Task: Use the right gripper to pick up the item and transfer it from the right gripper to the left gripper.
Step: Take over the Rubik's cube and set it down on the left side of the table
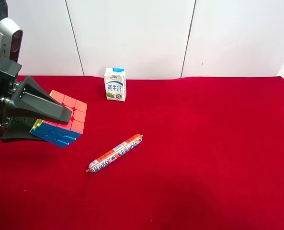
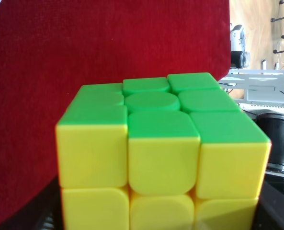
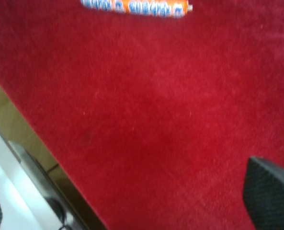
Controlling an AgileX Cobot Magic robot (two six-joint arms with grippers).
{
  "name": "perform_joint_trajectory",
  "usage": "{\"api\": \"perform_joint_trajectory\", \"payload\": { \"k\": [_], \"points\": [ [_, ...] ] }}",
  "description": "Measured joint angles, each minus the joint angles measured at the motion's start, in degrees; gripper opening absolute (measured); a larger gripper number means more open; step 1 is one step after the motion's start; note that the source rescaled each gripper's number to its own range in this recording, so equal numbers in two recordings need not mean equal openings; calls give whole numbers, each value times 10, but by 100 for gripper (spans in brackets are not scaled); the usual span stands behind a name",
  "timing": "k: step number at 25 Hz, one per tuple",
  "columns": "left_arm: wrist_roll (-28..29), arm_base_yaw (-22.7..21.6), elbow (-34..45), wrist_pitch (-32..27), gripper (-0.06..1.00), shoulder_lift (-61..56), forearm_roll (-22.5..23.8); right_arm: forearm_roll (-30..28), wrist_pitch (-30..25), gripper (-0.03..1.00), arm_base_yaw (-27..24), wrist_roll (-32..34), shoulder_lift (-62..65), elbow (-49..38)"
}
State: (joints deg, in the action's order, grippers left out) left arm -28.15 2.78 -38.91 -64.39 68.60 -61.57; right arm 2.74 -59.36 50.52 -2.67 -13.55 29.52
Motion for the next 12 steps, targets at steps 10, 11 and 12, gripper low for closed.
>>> {"api": "perform_joint_trajectory", "payload": {
  "k": [10,11,12],
  "points": [
    [0,0,0,1,1,0,0,0,12,100,0,0,0,-1],
    [-2,0,0,1,1,0,0,0,11,100,0,0,0,-1],
    [-2,0,0,1,1,0,0,2,10,100,0,0,0,-1]
  ]
}}
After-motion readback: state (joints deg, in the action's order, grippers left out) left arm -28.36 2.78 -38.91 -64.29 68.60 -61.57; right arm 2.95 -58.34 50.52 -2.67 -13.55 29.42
